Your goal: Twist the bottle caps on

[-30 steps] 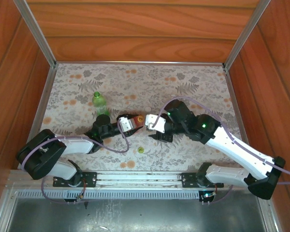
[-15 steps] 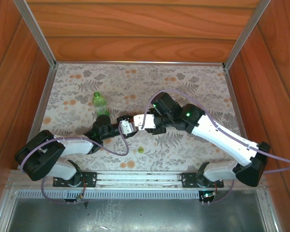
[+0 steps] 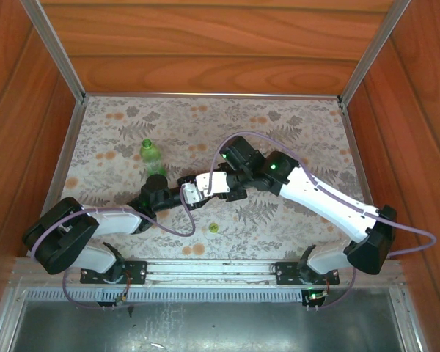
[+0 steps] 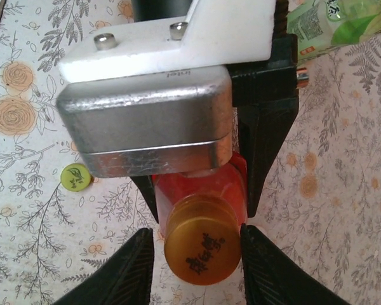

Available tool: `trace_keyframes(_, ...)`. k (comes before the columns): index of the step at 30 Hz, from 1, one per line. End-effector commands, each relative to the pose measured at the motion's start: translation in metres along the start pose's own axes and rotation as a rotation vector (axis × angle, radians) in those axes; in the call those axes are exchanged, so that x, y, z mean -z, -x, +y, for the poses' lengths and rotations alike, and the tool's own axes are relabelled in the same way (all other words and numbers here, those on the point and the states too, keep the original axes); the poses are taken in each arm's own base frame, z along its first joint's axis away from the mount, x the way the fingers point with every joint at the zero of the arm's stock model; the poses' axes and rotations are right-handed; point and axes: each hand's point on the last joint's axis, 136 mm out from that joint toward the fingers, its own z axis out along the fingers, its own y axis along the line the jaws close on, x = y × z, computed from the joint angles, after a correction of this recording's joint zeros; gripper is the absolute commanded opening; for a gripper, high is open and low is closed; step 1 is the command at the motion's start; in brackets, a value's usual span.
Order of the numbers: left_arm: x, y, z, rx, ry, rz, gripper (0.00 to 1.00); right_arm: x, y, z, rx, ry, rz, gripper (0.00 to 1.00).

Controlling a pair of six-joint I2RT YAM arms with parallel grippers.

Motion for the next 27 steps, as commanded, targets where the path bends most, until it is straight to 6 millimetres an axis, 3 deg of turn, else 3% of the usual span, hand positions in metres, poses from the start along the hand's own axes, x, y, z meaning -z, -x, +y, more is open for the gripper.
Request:
trace_keyframes(1, 0.002, -0.02, -0.019, 0.051, -0.064, 0.069, 0.59, 0.001, 0.002, 0.003, 0.058, 0.023, 0.011, 0.39)
trace_keyframes(7, 0.003, -0.016, -0.016, 0.058, -0.054, 0.062, 0.59, -0.002, 0.0, 0.003, 0.033, 0.033, 0.02, 0.32)
trace_keyframes(12, 0.003, -0.016, -0.012, 0.06, -0.035, 0.068, 0.59, -0.009, -0.002, -0.004, -0.153, -0.005, 0.036, 0.21)
trace_keyframes(16, 0.003, -0.017, -0.009, 0.063, -0.019, 0.075, 0.59, -0.013, -0.008, -0.02, -0.45, -0.097, 0.078, 0.13)
trace_keyframes(19, 0.003, -0.018, -0.006, 0.061, -0.002, 0.082, 0.59, -0.015, -0.021, -0.032, -0.767, -0.201, 0.13, 0.11)
trace_keyframes(25, 0.003, -0.018, -0.007, 0.062, -0.005, 0.082, 0.59, -0.016, -0.034, -0.024, -1.371, -0.284, 0.189, 0.04)
trace_keyframes(27, 0.002, -0.019, -0.006, 0.059, -0.004, 0.086, 0.59, -0.021, -0.025, -0.017, -1.459, -0.221, 0.175, 0.05)
